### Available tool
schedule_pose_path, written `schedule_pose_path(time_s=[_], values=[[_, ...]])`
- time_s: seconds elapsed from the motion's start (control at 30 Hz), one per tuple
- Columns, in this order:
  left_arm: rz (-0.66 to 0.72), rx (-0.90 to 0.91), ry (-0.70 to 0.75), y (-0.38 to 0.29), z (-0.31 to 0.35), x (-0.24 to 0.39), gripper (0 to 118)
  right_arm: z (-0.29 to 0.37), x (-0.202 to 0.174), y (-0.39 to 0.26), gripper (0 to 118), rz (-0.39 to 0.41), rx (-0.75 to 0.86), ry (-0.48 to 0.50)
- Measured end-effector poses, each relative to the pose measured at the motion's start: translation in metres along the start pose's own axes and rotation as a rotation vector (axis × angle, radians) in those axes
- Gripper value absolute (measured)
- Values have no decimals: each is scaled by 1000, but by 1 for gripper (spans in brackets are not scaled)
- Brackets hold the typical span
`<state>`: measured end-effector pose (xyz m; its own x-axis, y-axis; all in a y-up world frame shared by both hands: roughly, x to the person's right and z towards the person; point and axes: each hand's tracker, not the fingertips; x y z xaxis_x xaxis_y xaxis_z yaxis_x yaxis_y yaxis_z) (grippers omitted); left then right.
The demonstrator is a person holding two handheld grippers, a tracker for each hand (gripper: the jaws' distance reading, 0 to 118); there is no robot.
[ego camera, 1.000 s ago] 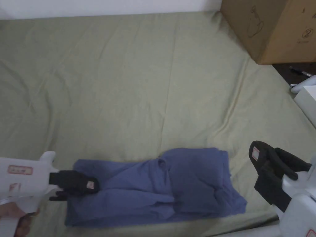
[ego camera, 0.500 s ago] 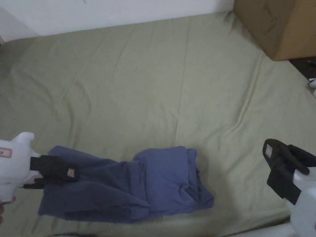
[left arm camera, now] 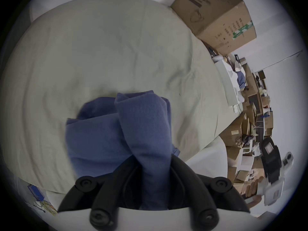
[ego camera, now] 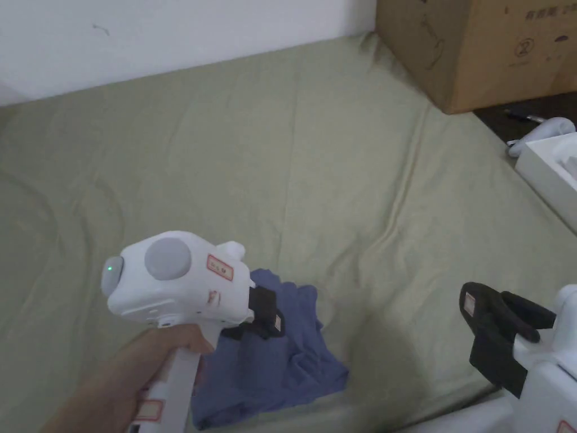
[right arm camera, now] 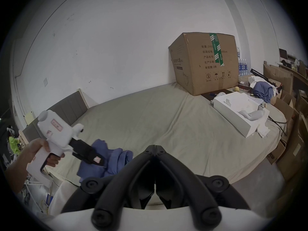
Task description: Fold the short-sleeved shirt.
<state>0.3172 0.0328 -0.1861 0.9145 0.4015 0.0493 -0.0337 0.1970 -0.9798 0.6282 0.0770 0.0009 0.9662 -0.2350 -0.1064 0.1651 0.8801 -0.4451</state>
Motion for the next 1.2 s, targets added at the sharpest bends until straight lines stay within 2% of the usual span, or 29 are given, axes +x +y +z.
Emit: schedule_pose_path(time_s=[0.03,0.1,0.2,0.27,0.3,0.43,0.5,0.53,0.6,0.63,0.7,0.8,0.93,1.03,1.1,1.2], values=[[-30,-20,-4,3,-5,6,16,2,3,-1,0,3,-2,-5],[-44,-31,-7,8,-9,16,51,3,10,-4,0,6,-8,-25],[-7,-60,-110,12,-13,21,74,0,20,-7,0,-21,-27,-34],[19,-32,-207,13,-10,22,113,-1,25,-8,0,-46,-37,-36],[11,-10,-201,12,-6,24,116,-2,26,-8,0,-52,-42,-30],[-62,100,-134,10,21,17,116,-2,25,-9,0,-25,-54,-31],[-53,99,-136,5,31,10,111,-3,23,-10,0,-15,-56,-29],[-47,96,-134,1,35,1,101,-4,23,-10,0,-14,-59,-26],[1,118,-131,-12,40,-16,28,-7,23,-11,0,-20,-64,-15],[55,151,-132,-21,42,-26,5,-8,22,-12,0,-23,-67,-11],[93,192,-114,-35,37,-43,3,-11,20,-13,0,-22,-76,-5],[63,173,-64,-48,29,-48,2,-16,17,-15,0,-8,-95,7],[36,183,-99,-53,14,-33,0,-22,13,-15,0,9,-110,18],[-56,163,-140,-48,-4,-9,0,-24,12,-15,0,6,-114,22],[-46,141,-156,-41,-22,1,0,-23,13,-14,0,-4,-116,29],[-60,71,-45,-36,-56,20,0,-20,15,-14,0,-10,-116,19]])
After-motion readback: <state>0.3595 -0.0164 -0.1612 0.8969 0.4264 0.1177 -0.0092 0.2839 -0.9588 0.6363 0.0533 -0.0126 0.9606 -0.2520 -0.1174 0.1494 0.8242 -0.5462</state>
